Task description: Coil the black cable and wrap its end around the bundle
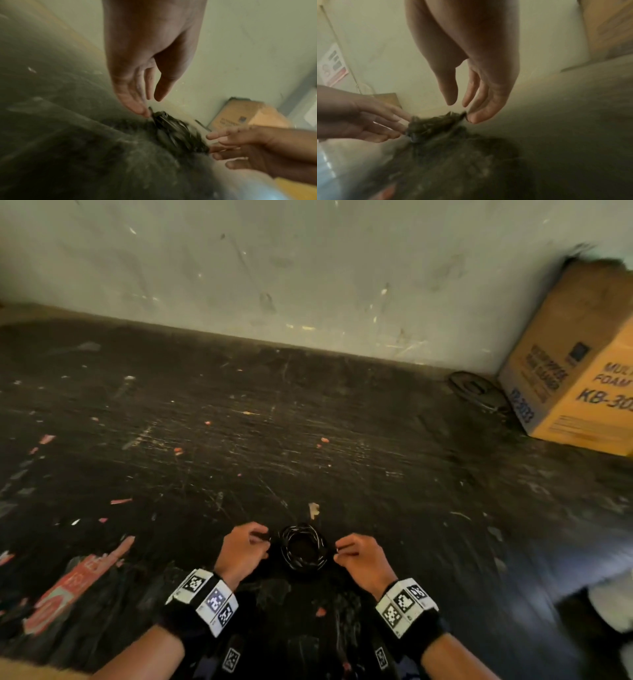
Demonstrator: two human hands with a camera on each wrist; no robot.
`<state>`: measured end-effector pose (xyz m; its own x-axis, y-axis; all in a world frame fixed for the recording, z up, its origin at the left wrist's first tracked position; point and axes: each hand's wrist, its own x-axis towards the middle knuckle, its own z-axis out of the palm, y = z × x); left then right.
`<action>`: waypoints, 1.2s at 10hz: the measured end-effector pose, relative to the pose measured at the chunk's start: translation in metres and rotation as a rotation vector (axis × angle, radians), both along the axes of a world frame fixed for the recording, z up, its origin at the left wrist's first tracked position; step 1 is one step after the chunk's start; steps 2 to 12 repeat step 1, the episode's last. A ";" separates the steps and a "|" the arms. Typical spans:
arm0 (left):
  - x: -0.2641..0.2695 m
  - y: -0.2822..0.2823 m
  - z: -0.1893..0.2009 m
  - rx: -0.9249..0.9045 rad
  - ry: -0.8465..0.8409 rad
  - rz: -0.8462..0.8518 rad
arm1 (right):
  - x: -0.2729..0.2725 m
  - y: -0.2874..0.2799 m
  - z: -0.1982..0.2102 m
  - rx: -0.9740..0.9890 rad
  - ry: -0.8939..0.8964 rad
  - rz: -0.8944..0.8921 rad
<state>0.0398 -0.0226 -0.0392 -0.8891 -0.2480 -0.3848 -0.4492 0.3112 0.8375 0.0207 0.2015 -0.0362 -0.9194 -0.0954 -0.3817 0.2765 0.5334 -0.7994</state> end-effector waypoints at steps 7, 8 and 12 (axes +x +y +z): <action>0.013 -0.011 0.006 -0.103 -0.013 -0.009 | 0.010 0.015 -0.002 0.096 0.024 0.050; 0.013 -0.011 0.006 -0.103 -0.013 -0.009 | 0.010 0.015 -0.002 0.096 0.024 0.050; 0.013 -0.011 0.006 -0.103 -0.013 -0.009 | 0.010 0.015 -0.002 0.096 0.024 0.050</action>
